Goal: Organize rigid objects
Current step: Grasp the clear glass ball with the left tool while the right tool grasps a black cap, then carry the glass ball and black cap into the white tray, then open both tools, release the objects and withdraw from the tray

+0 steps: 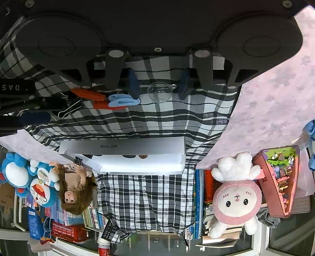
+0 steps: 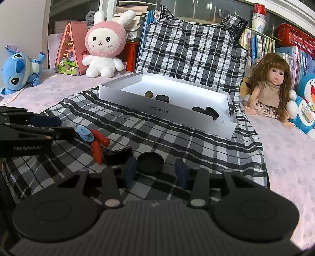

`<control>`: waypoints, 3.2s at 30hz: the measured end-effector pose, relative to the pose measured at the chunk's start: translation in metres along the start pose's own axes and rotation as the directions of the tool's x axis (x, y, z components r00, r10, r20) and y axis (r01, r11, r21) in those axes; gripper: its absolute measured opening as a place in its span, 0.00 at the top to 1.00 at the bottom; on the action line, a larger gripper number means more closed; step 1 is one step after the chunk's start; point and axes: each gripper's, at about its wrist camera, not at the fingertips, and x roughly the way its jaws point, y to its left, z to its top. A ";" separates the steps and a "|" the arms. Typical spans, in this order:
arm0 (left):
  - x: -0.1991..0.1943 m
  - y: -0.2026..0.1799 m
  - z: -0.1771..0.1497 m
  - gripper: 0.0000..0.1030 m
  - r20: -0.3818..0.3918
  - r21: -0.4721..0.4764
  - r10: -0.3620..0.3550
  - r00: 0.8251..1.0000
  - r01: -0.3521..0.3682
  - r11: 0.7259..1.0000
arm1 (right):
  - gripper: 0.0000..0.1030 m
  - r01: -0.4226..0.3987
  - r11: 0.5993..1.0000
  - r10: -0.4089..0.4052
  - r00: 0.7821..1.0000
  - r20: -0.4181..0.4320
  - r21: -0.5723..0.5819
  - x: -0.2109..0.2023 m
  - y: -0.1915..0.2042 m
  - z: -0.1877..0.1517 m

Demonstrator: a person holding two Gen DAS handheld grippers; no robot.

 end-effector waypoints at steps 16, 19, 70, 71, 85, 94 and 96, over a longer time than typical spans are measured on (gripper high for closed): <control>0.000 0.001 0.024 0.71 -0.004 -0.005 -0.039 0.999 0.039 0.999 | 0.64 0.002 0.996 -0.003 1.000 0.008 0.091 -0.001 -0.015 0.017; 0.001 0.003 0.041 0.71 0.006 -0.006 -0.049 0.999 0.049 0.999 | 0.64 0.007 0.994 -0.009 1.000 0.018 0.107 -0.001 -0.023 0.029; 0.202 0.020 0.149 0.71 -0.214 -0.227 -0.182 0.960 0.133 0.965 | 0.62 0.017 0.928 0.072 0.972 -0.224 0.372 0.162 -0.093 0.127; 0.202 0.020 0.148 0.71 -0.215 -0.225 -0.183 0.959 0.134 0.965 | 0.62 0.017 0.928 0.072 0.972 -0.224 0.372 0.162 -0.093 0.127; 0.181 0.018 0.156 0.42 -0.180 -0.180 -0.157 0.971 0.124 0.976 | 0.43 -0.009 0.920 0.092 0.977 -0.194 0.393 0.149 -0.094 0.127; 0.132 0.017 0.146 0.30 -0.120 -0.119 -0.161 0.980 0.147 0.982 | 0.31 -0.050 0.946 0.092 0.989 -0.115 0.322 0.106 -0.083 0.113; 0.121 0.015 0.140 0.30 -0.110 -0.116 -0.165 0.980 0.152 0.981 | 0.28 -0.065 0.949 0.100 0.990 -0.100 0.308 0.096 -0.078 0.108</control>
